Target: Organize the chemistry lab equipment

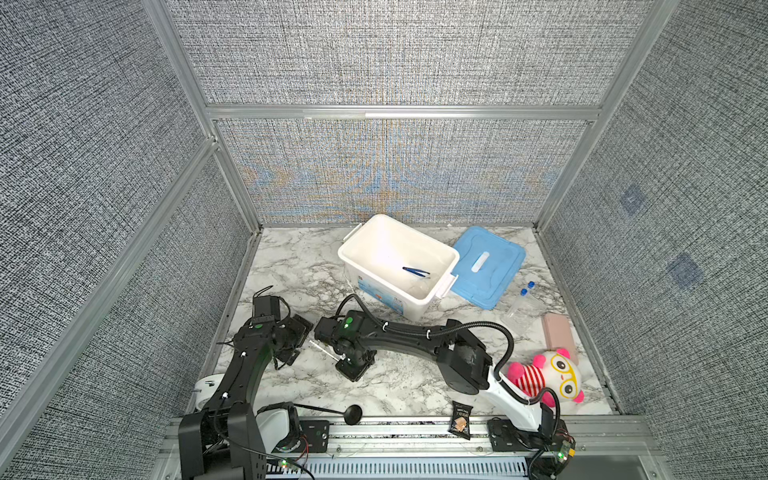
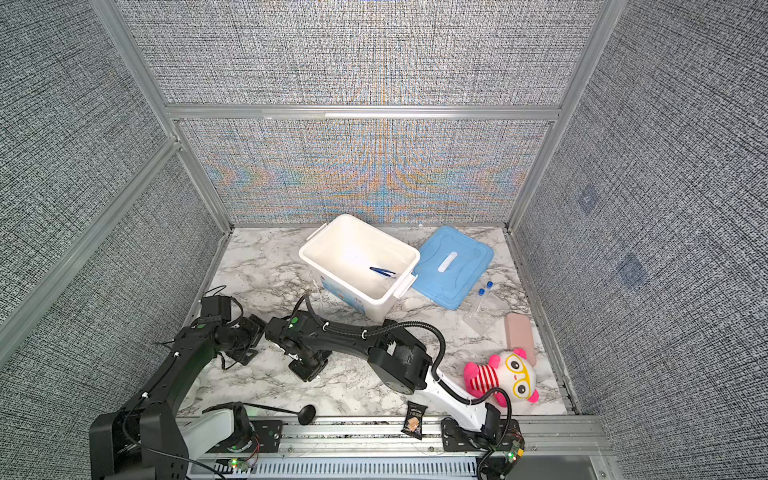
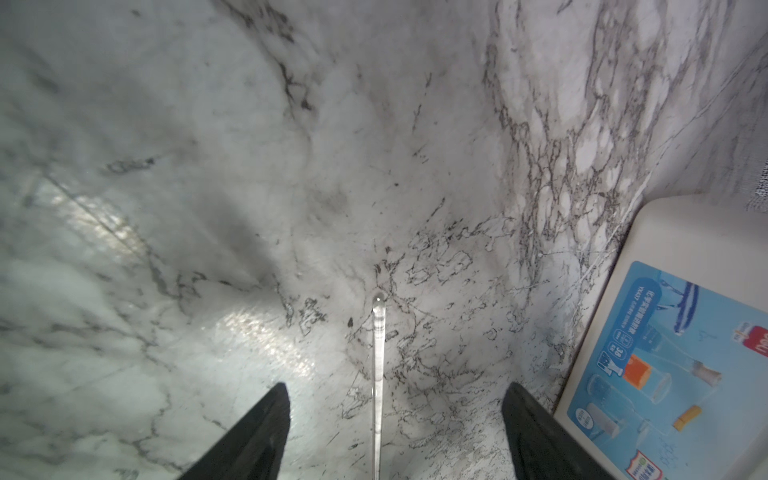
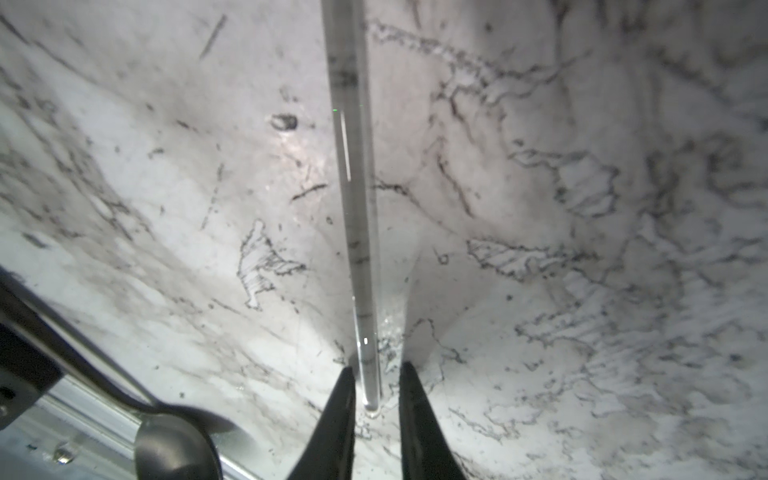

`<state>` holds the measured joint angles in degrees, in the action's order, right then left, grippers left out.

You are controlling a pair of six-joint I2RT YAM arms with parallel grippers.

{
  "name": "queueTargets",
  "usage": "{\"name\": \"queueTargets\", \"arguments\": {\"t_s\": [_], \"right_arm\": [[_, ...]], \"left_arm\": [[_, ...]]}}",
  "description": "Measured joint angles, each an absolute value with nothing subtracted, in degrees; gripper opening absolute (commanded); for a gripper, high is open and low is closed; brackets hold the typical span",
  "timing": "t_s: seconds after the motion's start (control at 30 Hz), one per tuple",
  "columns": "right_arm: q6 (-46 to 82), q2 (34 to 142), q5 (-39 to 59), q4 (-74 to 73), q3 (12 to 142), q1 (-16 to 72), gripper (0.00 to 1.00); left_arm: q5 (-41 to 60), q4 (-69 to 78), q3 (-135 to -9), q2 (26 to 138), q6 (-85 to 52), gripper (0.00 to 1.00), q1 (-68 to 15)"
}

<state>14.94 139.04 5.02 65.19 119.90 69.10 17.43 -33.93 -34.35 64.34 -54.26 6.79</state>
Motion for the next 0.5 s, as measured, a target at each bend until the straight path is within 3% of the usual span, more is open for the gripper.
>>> {"name": "queueTargets", "arguments": {"t_s": [0.3,0.5], "right_arm": [[15.94,140.57,3.09,68.01,122.23,69.25,0.07],[16.16,138.30,6.28,65.52,119.48,68.16,0.03]], "left_arm": [[16.53,-35.40,-35.03,65.39,-54.24,0.82,6.85],[16.91,-35.40,-35.03,65.93,-54.37,0.82,6.90]]}}
